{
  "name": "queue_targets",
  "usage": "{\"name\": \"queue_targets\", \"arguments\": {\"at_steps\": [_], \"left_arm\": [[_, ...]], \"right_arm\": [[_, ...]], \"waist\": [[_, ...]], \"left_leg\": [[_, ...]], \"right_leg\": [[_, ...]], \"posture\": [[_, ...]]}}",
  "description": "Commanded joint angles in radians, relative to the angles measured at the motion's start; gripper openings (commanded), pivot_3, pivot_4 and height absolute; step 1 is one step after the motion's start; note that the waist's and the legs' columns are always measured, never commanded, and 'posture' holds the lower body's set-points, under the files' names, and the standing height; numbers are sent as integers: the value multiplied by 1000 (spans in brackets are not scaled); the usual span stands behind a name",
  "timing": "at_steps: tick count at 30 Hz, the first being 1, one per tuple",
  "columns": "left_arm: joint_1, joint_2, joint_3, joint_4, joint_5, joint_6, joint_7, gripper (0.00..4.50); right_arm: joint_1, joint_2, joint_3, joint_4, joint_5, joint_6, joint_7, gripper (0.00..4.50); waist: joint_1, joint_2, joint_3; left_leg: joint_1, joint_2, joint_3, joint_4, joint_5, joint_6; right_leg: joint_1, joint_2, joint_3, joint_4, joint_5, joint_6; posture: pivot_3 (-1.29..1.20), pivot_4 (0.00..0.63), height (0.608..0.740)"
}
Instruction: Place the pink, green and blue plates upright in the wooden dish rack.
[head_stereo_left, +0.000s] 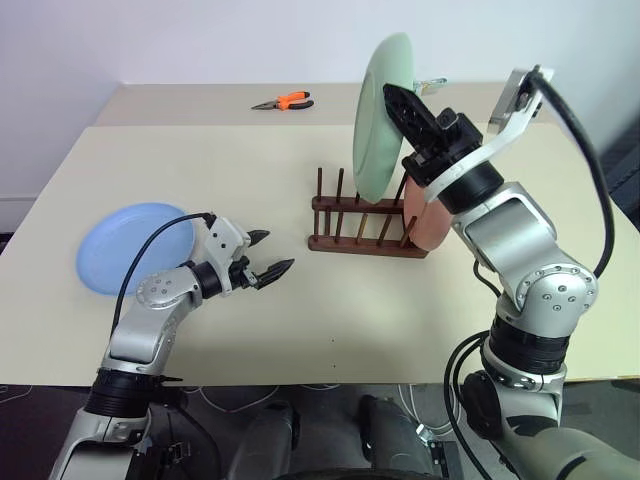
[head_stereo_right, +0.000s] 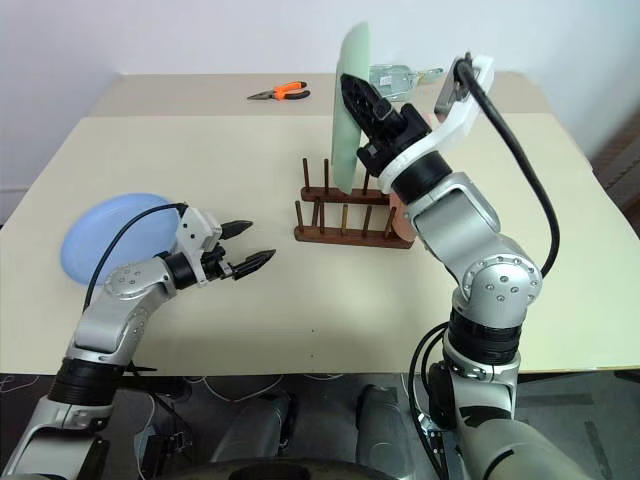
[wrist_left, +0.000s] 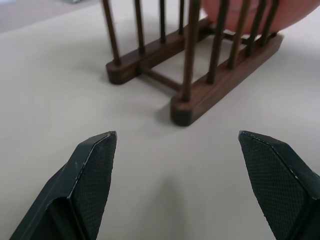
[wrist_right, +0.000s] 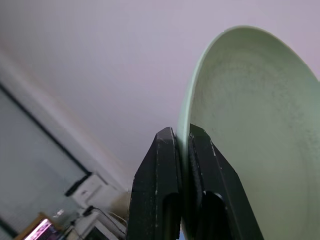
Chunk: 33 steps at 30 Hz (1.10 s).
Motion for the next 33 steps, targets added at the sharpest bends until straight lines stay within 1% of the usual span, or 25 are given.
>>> {"name": "queue_targets", "arguments": {"at_steps": [1,3,7,10,12,14,15,16,17,19,21,22,23,24,25,26,29,33], "left_arm": [[4,0,9,-38,-4,-7,-3,4018],[3,-1,9,-38,-5,-5,-6,4018],[1,-1,8,-44,-8,0,-10,4018],[1,-2,6,-48,-6,3,-9,4018],[3,-2,4,-51,-3,6,-8,4018],[11,-1,6,-57,-1,5,-4,4018],[16,1,9,-60,-5,11,-4,4018],[20,2,14,-60,-4,11,-2,4018],[19,1,23,-55,-10,22,5,4259],[10,-11,63,-38,-24,19,36,4259],[-8,-21,105,-14,-15,5,87,4259],[-22,-23,129,10,7,-9,135,4404],[-44,-25,166,49,42,-22,213,4500],[-76,-25,227,95,82,-11,340,4500],[-104,-25,283,129,115,5,457,4500],[-124,-28,331,145,126,28,543,4500],[-149,-39,444,145,125,97,702,4500],[-170,-83,621,112,88,232,919,4500]], "right_arm": [[3,-10,-8,-18,11,-19,-7,29],[12,-15,0,-6,-2,-12,-12,29],[15,-14,18,35,-23,-1,-9,29],[5,-15,26,70,-39,7,5,965],[-7,-22,27,84,-61,6,16,1946],[-32,-68,41,83,-146,2,63,2961],[-47,-122,64,66,-226,-1,108,3370],[-59,-175,87,50,-305,-9,154,3370],[-70,-218,107,39,-376,-23,191,3401],[-98,-306,131,36,-517,-67,261,3401],[-121,-347,119,52,-573,-92,324,3401],[-132,-370,123,51,-604,-110,376,3650],[-146,-394,137,44,-641,-132,432,3952],[-158,-427,175,26,-684,-147,509,4288],[-162,-451,218,4,-712,-148,579,4448],[-158,-471,262,-16,-748,-158,642,4448],[-124,-484,372,-35,-851,-200,765,4448],[-84,-429,456,6,-959,-253,835,4448]], "waist": [[-5,0,0],[-16,0,0],[-20,0,0],[-20,0,0],[-20,0,0],[-18,0,0],[-18,0,0],[-17,1,0],[-17,1,0],[-17,0,0],[-17,0,0],[-17,0,0],[-18,0,0],[-19,0,0],[-20,0,0],[-23,-1,0],[-25,-3,-1],[-16,-7,-1]], "left_leg": [[0,0,0,0,0,0],[0,1,0,0,0,0],[0,1,0,0,0,0],[0,1,0,0,0,0],[0,1,0,0,0,0],[0,1,0,0,0,0],[0,1,0,0,0,0],[0,1,0,0,0,0],[0,0,1,0,0,0],[0,0,1,0,0,0],[0,1,1,0,0,0],[0,1,1,0,0,0],[0,1,1,0,0,0],[0,1,1,0,0,0],[0,1,1,0,0,0],[0,1,1,0,0,0],[1,2,1,-1,0,0],[0,0,1,0,0,0]], "right_leg": [[0,1,0,0,0,0],[0,1,0,0,0,0],[0,1,0,1,0,0],[0,1,0,1,0,0],[0,1,0,1,0,0],[0,1,0,1,0,0],[0,1,0,0,0,0],[0,1,0,0,0,0],[0,1,1,0,0,0],[0,1,0,0,0,0],[0,1,0,0,0,1],[0,1,0,0,0,1],[0,1,0,0,0,1],[0,1,0,0,0,1],[0,1,0,0,0,1],[0,1,0,0,0,1],[-1,3,0,0,0,2],[0,0,0,0,0,2]], "posture": [[0,150,740],[0,150,740],[0,150,740],[0,150,740],[0,150,740],[0,150,740],[0,150,740],[0,150,740],[0,150,740],[0,150,740],[0,150,740],[0,150,740],[0,150,740],[0,150,740],[0,150,740],[0,150,740],[0,150,740],[0,150,740]]}}
